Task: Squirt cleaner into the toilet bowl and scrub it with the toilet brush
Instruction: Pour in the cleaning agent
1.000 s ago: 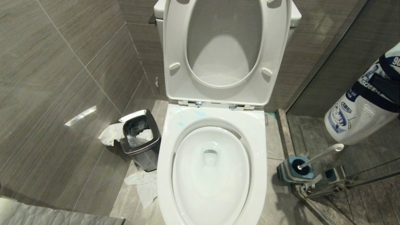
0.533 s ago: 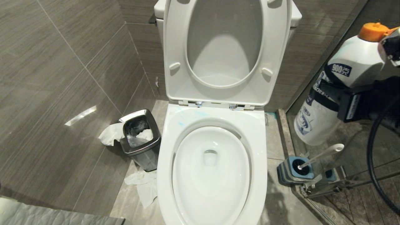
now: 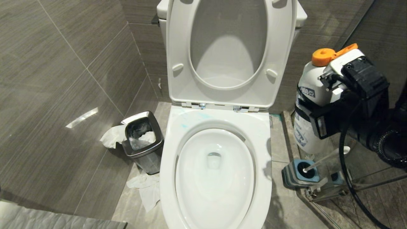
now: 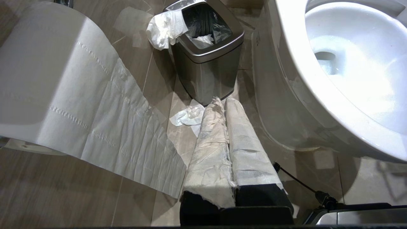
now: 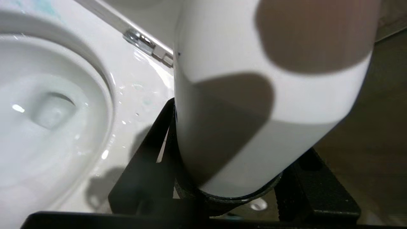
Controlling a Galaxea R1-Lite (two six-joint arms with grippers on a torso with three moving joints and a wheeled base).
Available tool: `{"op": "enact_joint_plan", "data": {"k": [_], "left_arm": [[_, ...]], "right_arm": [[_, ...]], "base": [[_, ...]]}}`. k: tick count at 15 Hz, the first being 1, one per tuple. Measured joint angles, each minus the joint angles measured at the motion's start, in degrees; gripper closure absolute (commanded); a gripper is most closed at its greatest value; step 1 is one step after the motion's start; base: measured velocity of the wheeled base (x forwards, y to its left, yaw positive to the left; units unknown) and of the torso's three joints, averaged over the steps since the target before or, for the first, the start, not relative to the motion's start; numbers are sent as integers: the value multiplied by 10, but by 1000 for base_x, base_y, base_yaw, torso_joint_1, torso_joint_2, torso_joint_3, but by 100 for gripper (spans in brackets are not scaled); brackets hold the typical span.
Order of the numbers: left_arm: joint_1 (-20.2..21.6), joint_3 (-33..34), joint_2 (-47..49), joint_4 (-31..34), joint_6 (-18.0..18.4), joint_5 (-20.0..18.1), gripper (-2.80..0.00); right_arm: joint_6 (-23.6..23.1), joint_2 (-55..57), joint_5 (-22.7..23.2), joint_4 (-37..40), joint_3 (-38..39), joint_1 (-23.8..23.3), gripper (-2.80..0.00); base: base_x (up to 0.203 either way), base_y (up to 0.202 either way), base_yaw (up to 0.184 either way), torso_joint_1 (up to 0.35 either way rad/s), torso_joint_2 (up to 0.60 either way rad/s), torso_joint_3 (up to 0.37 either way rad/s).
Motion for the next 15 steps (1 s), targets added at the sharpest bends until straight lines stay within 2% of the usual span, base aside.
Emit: {"op": "enact_joint_plan", "data": {"k": [4,6,9,15], "left_arm": [[0,0,0,0,-1,0,0],[0,0,0,0,-1,0,0],[0,0,0,0,-1,0,0],[0,0,0,0,-1,0,0]], "right_arm": [[-83,36,-46,1,-31,23,0],[-124,56,-83,1,-52,47,0],[-182,86,-114,0,-72,83,0],[-372,112,-144,-3,-89,103,0]], "base": [[0,0,0,0,0,0],[0,0,0,0,0,0],[0,0,0,0,0,0],[0,0,0,0,0,0]]}}
